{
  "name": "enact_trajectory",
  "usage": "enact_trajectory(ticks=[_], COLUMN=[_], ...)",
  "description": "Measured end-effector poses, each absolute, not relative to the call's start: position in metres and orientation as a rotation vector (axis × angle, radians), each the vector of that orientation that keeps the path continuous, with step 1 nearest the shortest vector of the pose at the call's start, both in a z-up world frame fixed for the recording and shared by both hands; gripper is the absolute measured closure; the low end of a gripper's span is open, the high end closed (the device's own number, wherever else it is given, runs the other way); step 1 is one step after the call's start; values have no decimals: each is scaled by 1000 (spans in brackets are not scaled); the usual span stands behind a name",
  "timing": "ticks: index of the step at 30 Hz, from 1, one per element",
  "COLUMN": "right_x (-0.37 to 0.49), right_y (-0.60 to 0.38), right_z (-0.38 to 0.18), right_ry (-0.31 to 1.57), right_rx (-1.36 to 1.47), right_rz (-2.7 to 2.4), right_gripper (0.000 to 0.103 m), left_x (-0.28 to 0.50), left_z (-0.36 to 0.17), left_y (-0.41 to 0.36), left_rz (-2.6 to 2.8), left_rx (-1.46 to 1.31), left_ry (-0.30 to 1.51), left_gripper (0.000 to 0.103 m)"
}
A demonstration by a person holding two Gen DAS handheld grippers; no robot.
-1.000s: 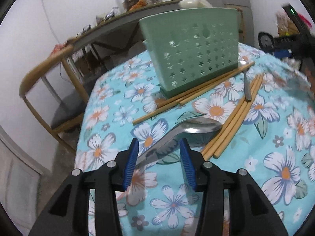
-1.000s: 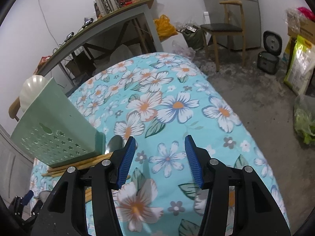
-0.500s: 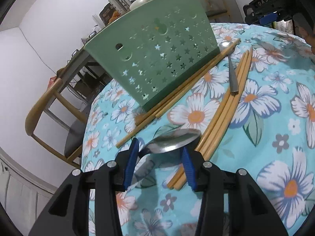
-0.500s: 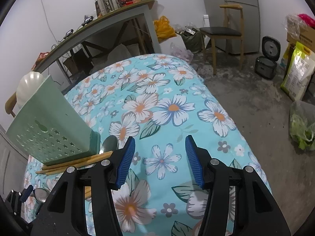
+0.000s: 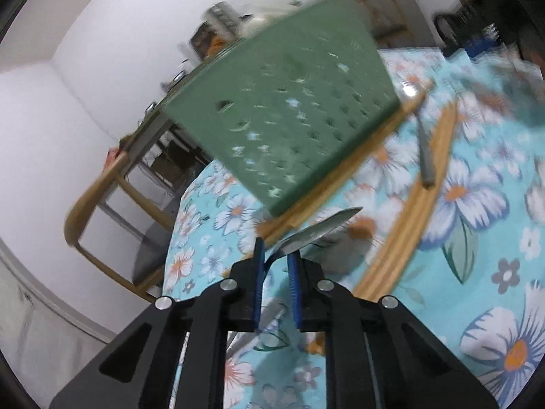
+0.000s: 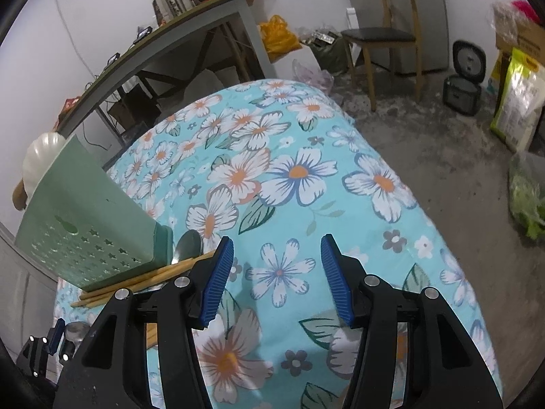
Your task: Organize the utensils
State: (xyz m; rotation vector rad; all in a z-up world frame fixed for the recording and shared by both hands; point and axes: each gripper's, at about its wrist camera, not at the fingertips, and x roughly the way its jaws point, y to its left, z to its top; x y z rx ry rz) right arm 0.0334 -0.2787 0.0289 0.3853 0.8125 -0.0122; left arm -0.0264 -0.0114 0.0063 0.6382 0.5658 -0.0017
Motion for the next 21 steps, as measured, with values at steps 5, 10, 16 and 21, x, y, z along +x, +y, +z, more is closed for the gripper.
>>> enact_trajectory(ticks=[5, 10, 16, 21], right_x=[37, 37, 38, 38], right_y=[-278, -274, -267, -266], right_z=[27, 30, 30, 29], right_ry=[821, 810, 820, 822], right_rx=[426, 423, 394, 390], right_rz=[-13, -10, -6, -8], right_gripper=[52, 51, 51, 51], left_x=[-13, -15, -23, -18], left_z=[24, 48, 60, 40], left_y=[30, 77, 130, 160], left_rz=[-4, -45, -215, -256], left_rx=[373, 61, -391, -676], left_ry=[625, 612, 589, 639], left_gripper=[93, 95, 102, 102])
